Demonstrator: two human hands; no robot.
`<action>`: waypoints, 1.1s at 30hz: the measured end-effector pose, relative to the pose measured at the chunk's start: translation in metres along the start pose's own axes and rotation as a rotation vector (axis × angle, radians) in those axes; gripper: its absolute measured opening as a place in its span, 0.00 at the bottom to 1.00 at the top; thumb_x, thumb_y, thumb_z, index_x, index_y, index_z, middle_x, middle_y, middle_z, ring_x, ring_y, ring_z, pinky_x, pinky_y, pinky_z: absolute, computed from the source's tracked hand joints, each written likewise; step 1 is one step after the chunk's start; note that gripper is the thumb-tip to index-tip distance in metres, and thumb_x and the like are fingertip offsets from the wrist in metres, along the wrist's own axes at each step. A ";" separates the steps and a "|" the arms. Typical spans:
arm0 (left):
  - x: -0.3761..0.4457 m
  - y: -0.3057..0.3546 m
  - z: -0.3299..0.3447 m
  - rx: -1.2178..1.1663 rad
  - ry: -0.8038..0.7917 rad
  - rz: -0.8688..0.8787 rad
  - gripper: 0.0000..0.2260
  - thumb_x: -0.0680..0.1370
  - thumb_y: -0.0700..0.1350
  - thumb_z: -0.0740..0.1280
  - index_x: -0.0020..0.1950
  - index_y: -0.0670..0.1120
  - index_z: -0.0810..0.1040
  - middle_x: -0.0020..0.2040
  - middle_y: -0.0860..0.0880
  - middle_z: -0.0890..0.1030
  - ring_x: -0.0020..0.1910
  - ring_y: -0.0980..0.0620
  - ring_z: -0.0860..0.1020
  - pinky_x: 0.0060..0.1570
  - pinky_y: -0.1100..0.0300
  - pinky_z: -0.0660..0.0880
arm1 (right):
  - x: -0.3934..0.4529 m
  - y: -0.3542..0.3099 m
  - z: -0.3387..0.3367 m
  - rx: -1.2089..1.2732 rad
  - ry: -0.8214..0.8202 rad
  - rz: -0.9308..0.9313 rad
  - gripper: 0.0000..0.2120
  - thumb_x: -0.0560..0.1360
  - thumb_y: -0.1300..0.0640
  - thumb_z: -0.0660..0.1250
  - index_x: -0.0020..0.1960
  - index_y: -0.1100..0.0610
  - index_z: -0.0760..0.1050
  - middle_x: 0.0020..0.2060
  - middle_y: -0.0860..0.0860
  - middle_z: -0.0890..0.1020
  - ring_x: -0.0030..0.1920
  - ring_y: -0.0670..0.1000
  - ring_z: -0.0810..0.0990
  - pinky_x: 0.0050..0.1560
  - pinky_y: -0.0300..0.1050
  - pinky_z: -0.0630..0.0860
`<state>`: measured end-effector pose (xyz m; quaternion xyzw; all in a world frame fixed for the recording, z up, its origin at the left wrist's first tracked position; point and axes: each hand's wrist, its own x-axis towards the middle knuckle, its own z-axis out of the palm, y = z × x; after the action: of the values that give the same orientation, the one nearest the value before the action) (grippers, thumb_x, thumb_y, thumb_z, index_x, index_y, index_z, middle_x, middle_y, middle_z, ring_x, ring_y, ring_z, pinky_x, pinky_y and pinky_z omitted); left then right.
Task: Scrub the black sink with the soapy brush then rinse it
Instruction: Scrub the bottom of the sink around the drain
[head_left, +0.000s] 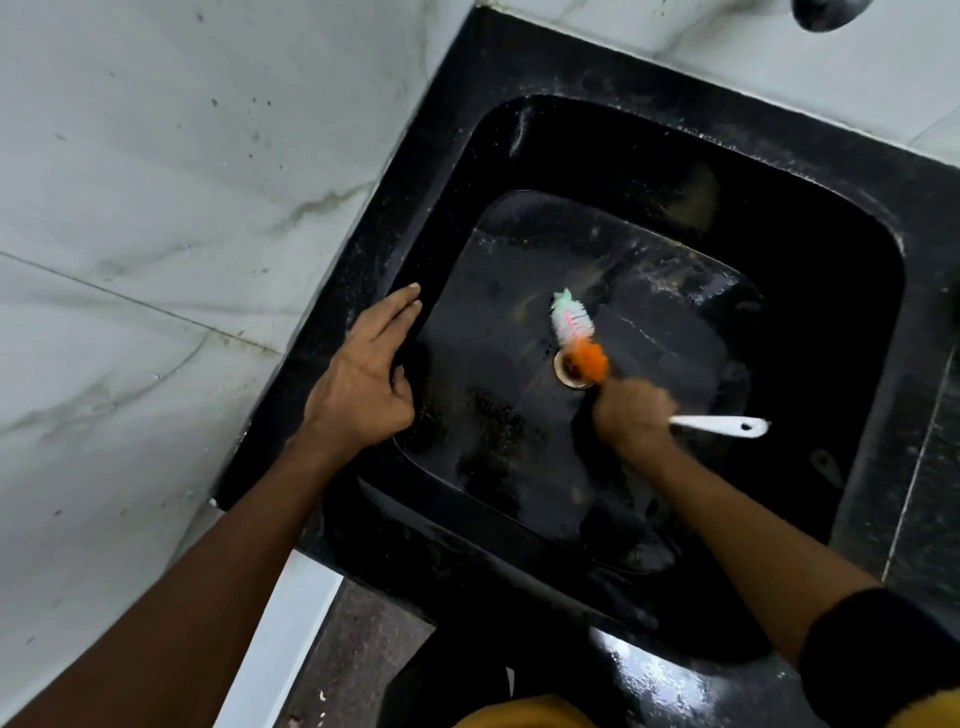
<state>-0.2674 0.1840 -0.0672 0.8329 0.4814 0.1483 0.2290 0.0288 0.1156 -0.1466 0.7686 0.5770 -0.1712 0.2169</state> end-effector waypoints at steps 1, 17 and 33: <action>0.000 0.001 0.000 0.008 -0.002 -0.004 0.34 0.68 0.28 0.65 0.75 0.35 0.69 0.79 0.45 0.66 0.78 0.47 0.65 0.76 0.66 0.59 | -0.011 -0.020 0.003 0.027 -0.025 -0.067 0.15 0.80 0.54 0.56 0.55 0.55 0.80 0.53 0.54 0.83 0.53 0.57 0.82 0.50 0.48 0.76; 0.003 0.002 -0.001 0.038 -0.046 -0.041 0.34 0.70 0.33 0.64 0.78 0.38 0.65 0.81 0.51 0.62 0.80 0.51 0.61 0.76 0.58 0.62 | 0.075 -0.118 -0.070 0.529 -0.046 0.064 0.18 0.80 0.54 0.55 0.63 0.60 0.77 0.61 0.56 0.79 0.61 0.56 0.78 0.58 0.48 0.74; 0.004 0.004 -0.002 0.046 -0.080 -0.038 0.37 0.69 0.33 0.64 0.79 0.39 0.63 0.81 0.50 0.61 0.80 0.53 0.59 0.76 0.58 0.63 | 0.120 -0.137 -0.098 1.013 -0.366 0.108 0.22 0.76 0.56 0.59 0.68 0.64 0.71 0.67 0.61 0.72 0.63 0.62 0.75 0.60 0.55 0.74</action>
<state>-0.2633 0.1860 -0.0635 0.8339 0.4911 0.0993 0.2315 -0.0690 0.2982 -0.1441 0.7631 0.3347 -0.5477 -0.0755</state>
